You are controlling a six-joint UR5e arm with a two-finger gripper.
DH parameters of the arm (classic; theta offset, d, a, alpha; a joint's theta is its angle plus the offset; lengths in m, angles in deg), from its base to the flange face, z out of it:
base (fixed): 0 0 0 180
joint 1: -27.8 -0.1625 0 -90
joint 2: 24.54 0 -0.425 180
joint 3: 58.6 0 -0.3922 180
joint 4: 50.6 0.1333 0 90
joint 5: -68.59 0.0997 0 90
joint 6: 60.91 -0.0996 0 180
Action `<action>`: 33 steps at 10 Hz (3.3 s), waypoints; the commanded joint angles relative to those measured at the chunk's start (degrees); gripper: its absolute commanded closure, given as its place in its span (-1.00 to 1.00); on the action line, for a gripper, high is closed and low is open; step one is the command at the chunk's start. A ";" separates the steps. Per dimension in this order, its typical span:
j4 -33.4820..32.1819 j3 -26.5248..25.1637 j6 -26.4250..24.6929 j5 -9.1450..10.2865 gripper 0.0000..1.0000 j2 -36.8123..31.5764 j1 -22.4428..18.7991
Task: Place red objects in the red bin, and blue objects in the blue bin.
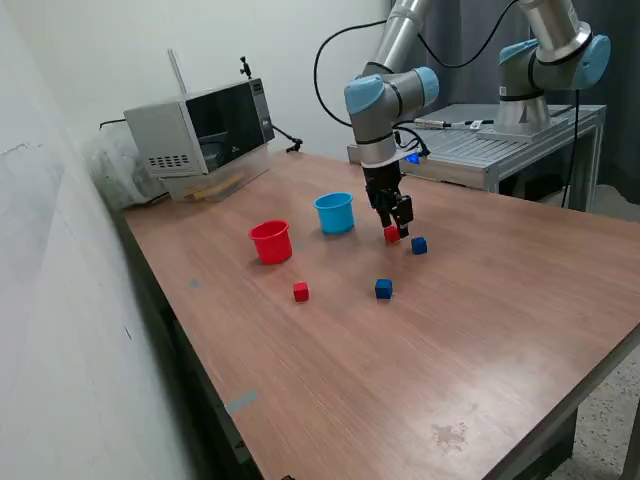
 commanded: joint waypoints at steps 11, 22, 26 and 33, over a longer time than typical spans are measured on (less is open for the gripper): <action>0.51 11.60 -1.25 -0.55 1.00 -7.15 4.33; 0.42 27.45 -2.04 -1.43 1.00 9.37 10.32; 0.60 28.86 -2.04 -1.86 -1.00 9.91 10.23; 12.90 35.27 -10.27 -1.95 -1.00 6.31 1.80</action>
